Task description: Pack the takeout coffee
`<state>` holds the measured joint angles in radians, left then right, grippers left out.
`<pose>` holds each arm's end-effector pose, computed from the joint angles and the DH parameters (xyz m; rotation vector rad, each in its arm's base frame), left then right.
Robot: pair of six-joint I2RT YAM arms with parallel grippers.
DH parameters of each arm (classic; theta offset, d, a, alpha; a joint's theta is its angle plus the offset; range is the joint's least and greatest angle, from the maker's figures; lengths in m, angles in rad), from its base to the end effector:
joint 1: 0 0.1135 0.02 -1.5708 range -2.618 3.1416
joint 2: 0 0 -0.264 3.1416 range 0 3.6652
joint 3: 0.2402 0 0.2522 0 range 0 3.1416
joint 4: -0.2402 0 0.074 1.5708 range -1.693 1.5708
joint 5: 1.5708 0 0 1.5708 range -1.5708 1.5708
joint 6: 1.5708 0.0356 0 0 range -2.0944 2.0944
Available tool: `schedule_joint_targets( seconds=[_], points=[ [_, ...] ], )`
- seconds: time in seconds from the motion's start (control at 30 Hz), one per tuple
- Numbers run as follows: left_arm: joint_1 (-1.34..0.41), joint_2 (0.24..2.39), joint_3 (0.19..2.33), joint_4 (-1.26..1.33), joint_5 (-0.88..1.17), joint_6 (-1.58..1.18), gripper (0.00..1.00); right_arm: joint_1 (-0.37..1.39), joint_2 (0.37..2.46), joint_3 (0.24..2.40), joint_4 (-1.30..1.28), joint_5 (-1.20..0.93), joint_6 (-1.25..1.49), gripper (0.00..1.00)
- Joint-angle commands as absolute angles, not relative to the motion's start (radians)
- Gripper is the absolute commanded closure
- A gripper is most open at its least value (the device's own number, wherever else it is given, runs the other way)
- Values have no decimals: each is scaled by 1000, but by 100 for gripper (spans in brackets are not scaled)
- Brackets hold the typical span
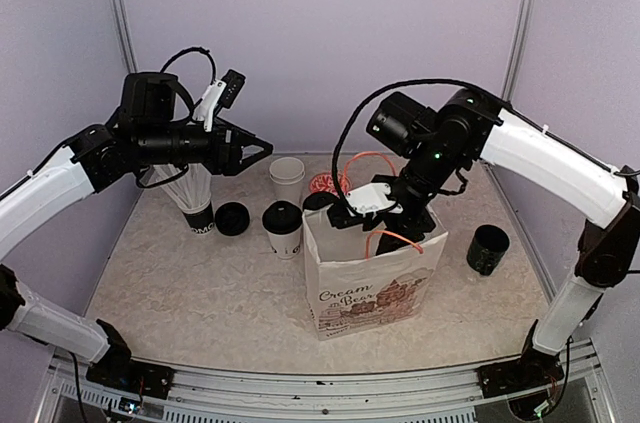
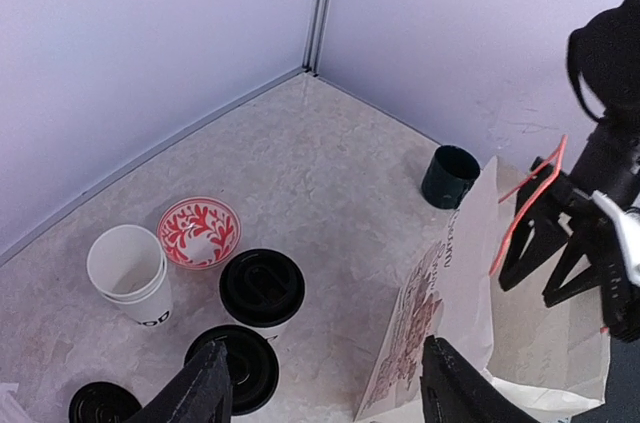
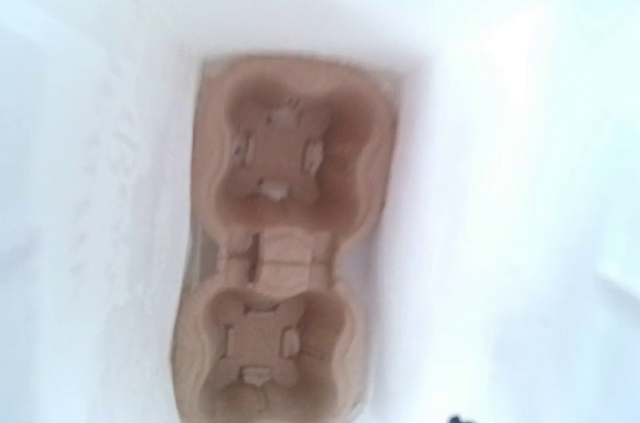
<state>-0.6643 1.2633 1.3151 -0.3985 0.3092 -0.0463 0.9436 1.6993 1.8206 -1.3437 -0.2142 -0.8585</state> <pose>0.2162 -0.1831 0.4010 0.8027 1.8072 -0.7672 0.1857 0.2691 0.3623 -2.2167 1.6881 0.3201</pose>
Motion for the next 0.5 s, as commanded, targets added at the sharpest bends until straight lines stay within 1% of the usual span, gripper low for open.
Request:
schedule_joint_targets(
  seconds=[0.0,0.13,0.2,0.3,0.4,0.47],
  points=[
    [-674,1318,1406,-539,182,-74,36,912,1635,1873,-1376,-298,-876,46],
    [-687,1372,1452,-656,65,-93,32,888,1599,1885,-1379,-338,-875,46],
    [-696,1400,1488,-718,9,-97,28,880,1582,1887,-1378,-348,-876,47],
    [-706,1442,1516,-765,-84,-106,18,871,1559,1896,-1378,-366,-873,47],
    [-707,1465,1524,-768,-147,-109,13,857,1537,1910,-1378,-374,-877,47],
    [-707,1484,1539,-781,-167,-110,7,838,1524,1916,-1379,-385,-877,48]
  ],
)
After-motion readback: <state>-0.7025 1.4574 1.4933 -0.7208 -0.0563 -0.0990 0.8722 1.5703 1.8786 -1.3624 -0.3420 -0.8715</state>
